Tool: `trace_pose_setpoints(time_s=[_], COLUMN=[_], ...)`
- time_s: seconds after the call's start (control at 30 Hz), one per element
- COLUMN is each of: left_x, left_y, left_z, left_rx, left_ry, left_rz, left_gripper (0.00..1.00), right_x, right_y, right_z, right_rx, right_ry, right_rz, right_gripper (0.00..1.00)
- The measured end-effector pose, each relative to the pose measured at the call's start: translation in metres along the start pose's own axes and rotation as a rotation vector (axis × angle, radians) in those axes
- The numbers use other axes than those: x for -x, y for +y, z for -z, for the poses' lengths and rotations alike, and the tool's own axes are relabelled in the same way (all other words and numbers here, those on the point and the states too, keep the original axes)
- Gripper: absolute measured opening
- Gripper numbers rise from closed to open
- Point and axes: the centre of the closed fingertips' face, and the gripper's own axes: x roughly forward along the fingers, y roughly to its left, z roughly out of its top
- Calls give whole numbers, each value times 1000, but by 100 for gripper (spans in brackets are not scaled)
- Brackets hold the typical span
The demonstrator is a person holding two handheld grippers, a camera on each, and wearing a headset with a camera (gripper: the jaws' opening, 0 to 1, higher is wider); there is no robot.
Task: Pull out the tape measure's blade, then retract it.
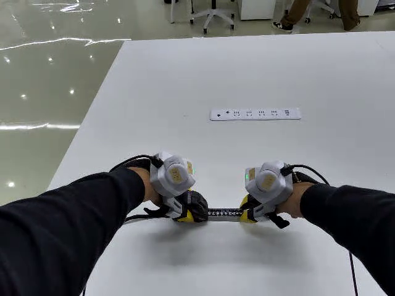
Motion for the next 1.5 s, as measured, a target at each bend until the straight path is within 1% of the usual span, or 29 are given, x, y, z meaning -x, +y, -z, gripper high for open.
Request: trace_pose_setpoints(time_s=[0.3,0.47,0.73,0.9,1.1,1.2,1.3,1.47,1.5], left_x=[0,0,0,0,0,0,1,0,0], left_y=[0,0,0,0,0,0,0,0,0], left_z=[0,0,0,0,0,0,0,0,0], left_rx=[3,4,4,6,6,6,5,4,4], left_ry=[-2,-2,-1,-1,0,1,2,5,6], left_rz=[-2,-4,-6,-6,-8,-10,-9,-9,-9], left_gripper=[34,34,34,34,34,34,34,34,34], right_x=[9,14,21,24,29,33,35,43,43], right_y=[-1,-2,-1,-1,-1,-1,-2,-1,-3], right_z=[15,25,35,40,48,56,61,71,71], right_rx=[-1,-17,-17,-2,-10,-14,-3,-20,-17], right_ry=[11,11,16,21,25,30,42,46,45], right_rz=[7,14,17,21,24,26,26,28,30], right_gripper=[8,8,8,8,9,8,8,8,8])
